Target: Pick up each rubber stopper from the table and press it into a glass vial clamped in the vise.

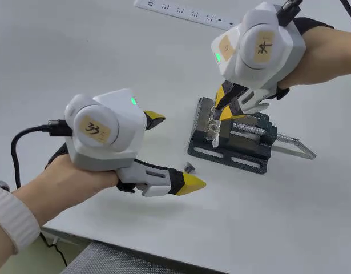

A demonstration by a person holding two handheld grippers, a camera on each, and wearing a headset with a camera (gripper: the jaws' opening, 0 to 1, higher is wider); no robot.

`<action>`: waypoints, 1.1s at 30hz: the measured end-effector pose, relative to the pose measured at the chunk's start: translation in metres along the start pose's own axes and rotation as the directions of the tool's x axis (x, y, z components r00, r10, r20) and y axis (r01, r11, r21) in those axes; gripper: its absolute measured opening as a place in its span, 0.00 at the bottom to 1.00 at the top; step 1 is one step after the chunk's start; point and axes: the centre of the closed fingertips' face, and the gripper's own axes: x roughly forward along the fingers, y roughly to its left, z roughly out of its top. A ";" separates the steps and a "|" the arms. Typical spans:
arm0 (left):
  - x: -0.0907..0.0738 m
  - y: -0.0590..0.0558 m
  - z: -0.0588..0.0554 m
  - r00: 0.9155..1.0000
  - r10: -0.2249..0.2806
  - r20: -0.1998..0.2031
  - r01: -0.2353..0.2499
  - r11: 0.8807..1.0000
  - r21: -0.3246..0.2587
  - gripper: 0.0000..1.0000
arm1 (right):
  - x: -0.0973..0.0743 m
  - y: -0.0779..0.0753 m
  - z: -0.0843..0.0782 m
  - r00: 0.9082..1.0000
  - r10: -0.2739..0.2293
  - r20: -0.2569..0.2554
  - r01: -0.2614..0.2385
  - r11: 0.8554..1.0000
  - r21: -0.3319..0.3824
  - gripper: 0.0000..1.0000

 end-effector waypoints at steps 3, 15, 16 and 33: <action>-0.001 0.000 0.000 1.000 0.001 0.003 -0.001 1.000 -0.001 0.84 | 0.000 0.001 0.000 1.000 -0.007 -0.013 0.006 0.999 -0.033 0.04; 0.001 0.001 -0.002 1.000 -0.001 0.002 0.001 1.000 -0.006 0.84 | 0.000 -0.001 0.001 0.998 -0.024 -0.054 0.018 0.994 -0.112 0.04; 0.001 0.001 -0.002 1.000 0.000 0.002 0.000 1.000 -0.007 0.84 | 0.000 -0.001 0.001 0.998 -0.024 -0.054 0.018 0.994 -0.110 0.04; 0.004 -0.002 -0.001 1.000 -0.005 0.001 0.005 1.000 -0.009 0.83 | 0.002 0.000 0.001 0.999 -0.002 -0.036 0.004 0.999 0.051 0.04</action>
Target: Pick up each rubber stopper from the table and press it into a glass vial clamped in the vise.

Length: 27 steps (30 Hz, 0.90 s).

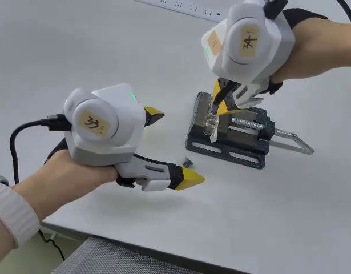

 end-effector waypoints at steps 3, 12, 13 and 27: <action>0.000 0.000 0.000 1.000 -0.001 -0.001 0.001 1.000 0.001 0.83 | 0.000 0.001 0.001 1.000 0.003 0.009 -0.003 1.000 0.022 0.04; 0.000 0.000 0.000 1.000 -0.001 0.000 0.001 1.000 0.000 0.83 | 0.000 0.001 0.001 1.000 0.001 0.022 -0.002 0.999 0.043 0.04; 0.000 0.000 0.000 1.000 -0.001 0.000 0.001 1.000 -0.002 0.83 | 0.000 0.001 0.001 1.000 0.001 0.025 -0.002 0.999 0.038 0.05; -0.001 0.001 -0.001 1.000 0.000 -0.004 0.000 1.000 -0.002 0.82 | 0.001 -0.001 -0.001 1.000 0.002 0.026 -0.002 1.000 0.007 0.07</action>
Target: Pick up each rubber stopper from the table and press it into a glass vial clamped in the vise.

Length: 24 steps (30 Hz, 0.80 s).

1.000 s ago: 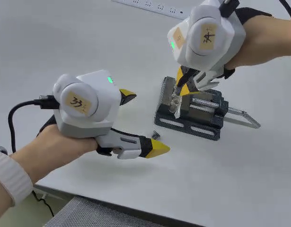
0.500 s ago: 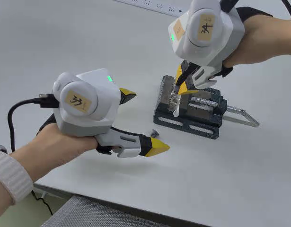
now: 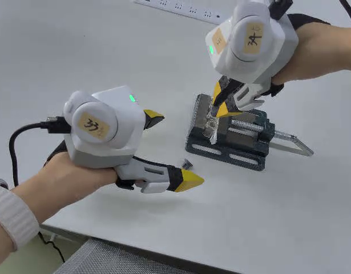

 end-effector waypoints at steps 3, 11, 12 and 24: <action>0.000 0.000 0.000 1.000 -0.002 0.000 0.002 1.000 0.000 0.81 | 0.000 0.002 0.000 1.000 -0.003 -0.001 0.003 1.000 -0.008 0.07; 0.001 -0.001 0.000 1.000 -0.004 0.002 0.004 1.000 -0.002 0.81 | 0.000 0.001 0.000 1.000 -0.005 -0.001 0.005 1.000 -0.018 0.07; 0.001 -0.001 0.000 1.000 -0.004 0.001 0.004 1.000 -0.002 0.81 | 0.000 0.000 0.000 1.000 -0.005 0.000 0.005 1.000 -0.018 0.07; 0.002 -0.001 -0.001 1.000 -0.007 0.000 0.007 1.000 -0.004 0.81 | 0.000 -0.001 0.000 1.000 -0.003 0.007 0.003 1.000 -0.019 0.08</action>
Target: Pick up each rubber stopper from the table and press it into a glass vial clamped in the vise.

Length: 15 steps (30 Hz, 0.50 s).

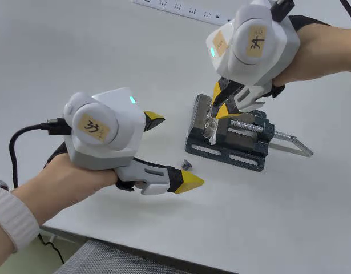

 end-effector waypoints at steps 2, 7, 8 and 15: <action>0.000 0.000 0.000 1.000 0.001 -0.001 -0.001 1.000 0.002 0.81 | 0.000 0.000 0.000 1.000 0.000 0.002 0.000 1.000 0.000 0.08; 0.000 0.000 -0.001 1.000 0.000 -0.001 0.000 1.000 -0.001 0.80 | 0.000 0.001 0.000 1.000 -0.001 0.005 0.001 1.000 0.000 0.09; 0.000 0.000 -0.001 1.000 0.001 -0.001 -0.001 1.000 0.001 0.81 | 0.000 0.001 0.000 1.000 -0.002 0.005 0.002 1.000 -0.001 0.09; 0.000 0.000 0.000 1.000 0.002 0.002 -0.002 1.000 0.000 0.81 | -0.001 0.002 0.000 1.000 -0.005 0.007 0.005 1.000 -0.004 0.09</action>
